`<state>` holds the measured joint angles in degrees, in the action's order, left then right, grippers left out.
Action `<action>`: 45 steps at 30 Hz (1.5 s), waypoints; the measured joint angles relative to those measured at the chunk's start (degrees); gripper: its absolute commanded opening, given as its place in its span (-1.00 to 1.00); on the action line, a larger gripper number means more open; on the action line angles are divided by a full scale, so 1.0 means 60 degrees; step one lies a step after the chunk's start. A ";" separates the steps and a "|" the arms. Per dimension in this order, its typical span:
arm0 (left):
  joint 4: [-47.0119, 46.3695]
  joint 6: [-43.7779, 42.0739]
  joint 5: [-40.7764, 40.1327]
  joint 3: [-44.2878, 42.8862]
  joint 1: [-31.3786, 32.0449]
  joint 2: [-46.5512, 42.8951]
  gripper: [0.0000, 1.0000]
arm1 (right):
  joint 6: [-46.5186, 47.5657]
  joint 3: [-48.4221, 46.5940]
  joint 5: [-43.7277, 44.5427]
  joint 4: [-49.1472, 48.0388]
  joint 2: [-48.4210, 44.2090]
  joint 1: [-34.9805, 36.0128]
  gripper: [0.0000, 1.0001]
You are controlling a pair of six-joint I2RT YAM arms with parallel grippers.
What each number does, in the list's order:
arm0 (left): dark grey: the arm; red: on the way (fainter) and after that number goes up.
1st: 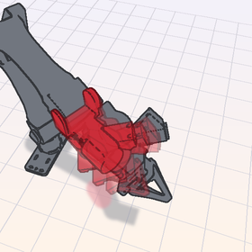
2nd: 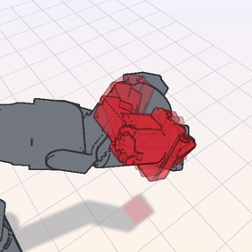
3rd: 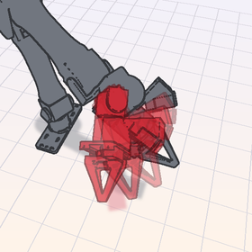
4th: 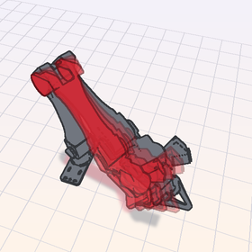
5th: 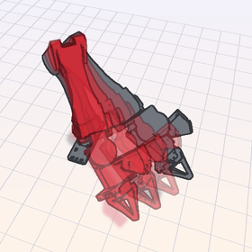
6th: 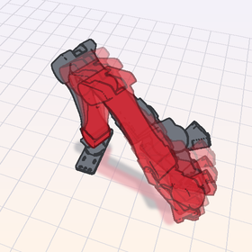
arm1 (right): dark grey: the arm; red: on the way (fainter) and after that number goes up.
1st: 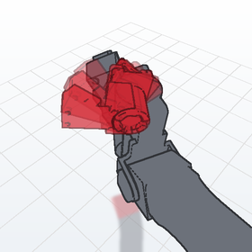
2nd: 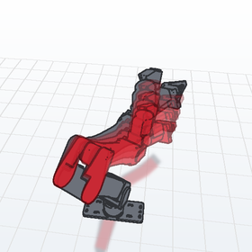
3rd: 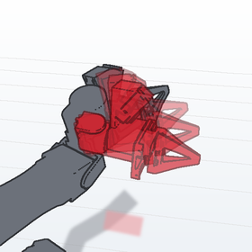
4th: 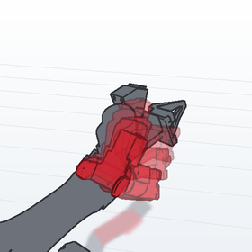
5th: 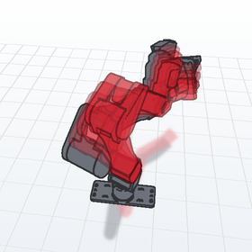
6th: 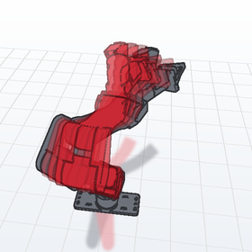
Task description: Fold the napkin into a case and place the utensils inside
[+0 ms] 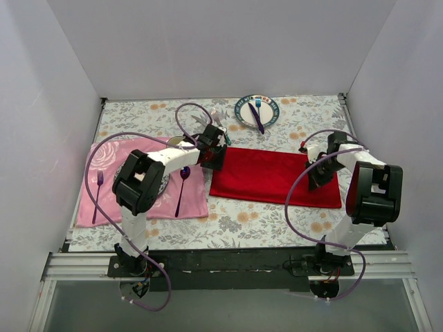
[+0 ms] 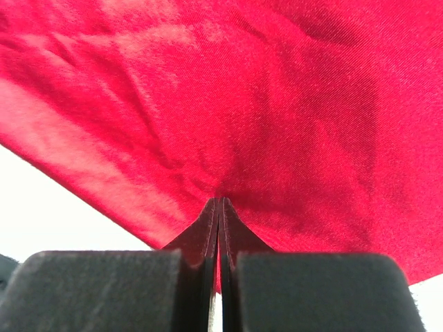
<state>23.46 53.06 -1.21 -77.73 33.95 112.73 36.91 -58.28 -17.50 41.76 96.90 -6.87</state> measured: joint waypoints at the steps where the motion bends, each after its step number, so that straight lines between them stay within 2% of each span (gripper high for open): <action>1: 0.0007 0.0066 -0.0117 0.0000 0.0073 0.0051 -0.28 | -0.0047 -0.0069 -0.0055 0.0106 0.0000 -0.0007 -0.97; 10: -0.0029 0.0732 -0.1242 0.0189 0.0543 0.0073 -0.35 | -0.0226 -0.0958 -0.0251 0.0317 -0.0047 -0.0251 -0.97; 17: -0.0036 0.1060 -0.1712 0.0222 0.0619 0.0069 -0.39 | -0.0142 -0.1038 -0.0131 0.0364 -0.0015 -0.0659 -0.97; 29: -0.0168 0.1140 -0.2131 0.0565 0.0619 -0.0164 -0.29 | 0.0127 -0.1461 -0.0109 0.0849 0.0288 -0.1971 -0.97; 40: -0.0197 0.1239 -0.2131 0.0554 0.0612 -0.0087 -0.52 | 0.0135 -0.1534 -0.0087 0.0834 0.0780 -0.2233 -0.97; 45: -0.0219 0.1260 -0.2076 0.0532 0.0612 -0.0066 -0.77 | 0.0135 -0.1508 -0.0069 0.0790 0.0933 -0.2233 -0.97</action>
<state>22.15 60.62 -13.67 -74.54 37.63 112.33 37.71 -67.33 -17.91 46.50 102.50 -20.27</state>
